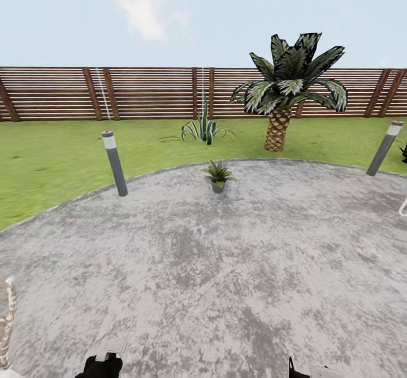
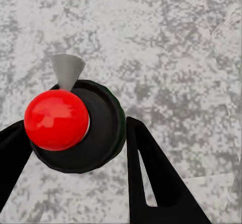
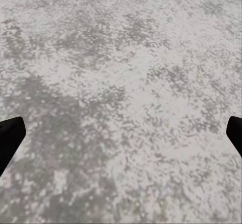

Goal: Pick up the pesticide atomizer in the garden and spray insectifuge to fully cover both potted plants in the garden.

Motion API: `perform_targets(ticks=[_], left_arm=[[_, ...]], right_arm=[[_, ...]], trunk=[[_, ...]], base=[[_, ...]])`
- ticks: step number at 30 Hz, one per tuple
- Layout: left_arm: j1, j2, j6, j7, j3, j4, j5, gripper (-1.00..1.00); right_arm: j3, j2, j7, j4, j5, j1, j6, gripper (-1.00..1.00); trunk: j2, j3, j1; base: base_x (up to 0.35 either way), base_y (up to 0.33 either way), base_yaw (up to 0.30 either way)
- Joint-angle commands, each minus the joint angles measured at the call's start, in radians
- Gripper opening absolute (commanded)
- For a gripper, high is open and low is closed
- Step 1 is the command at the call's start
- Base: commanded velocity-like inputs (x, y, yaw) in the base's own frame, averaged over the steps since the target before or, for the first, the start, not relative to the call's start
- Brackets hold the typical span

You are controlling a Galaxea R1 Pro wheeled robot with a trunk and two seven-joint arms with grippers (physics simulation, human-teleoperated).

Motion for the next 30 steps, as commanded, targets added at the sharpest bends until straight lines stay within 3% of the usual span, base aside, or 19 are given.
perform_targets(ticks=[1, 30], left_arm=[[-0.001, 0.000, -0.003, -0.003, 0.000, 0.001, -0.002, -1.00], [-0.001, 0.000, -0.003, -0.003, 0.000, 0.001, -0.002, -1.00]], right_arm=[[-0.003, 0.000, -0.007, 0.001, 0.011, -0.001, -0.002, 1.00], [-0.003, 0.000, -0.007, 0.003, 0.011, -0.001, -0.002, 1.00]], trunk=[[0.000, -0.001, 0.000], [0.000, -0.001, 0.000]], base=[[0.339, 0.000, 0.000], [0.339, 0.000, 0.000]])
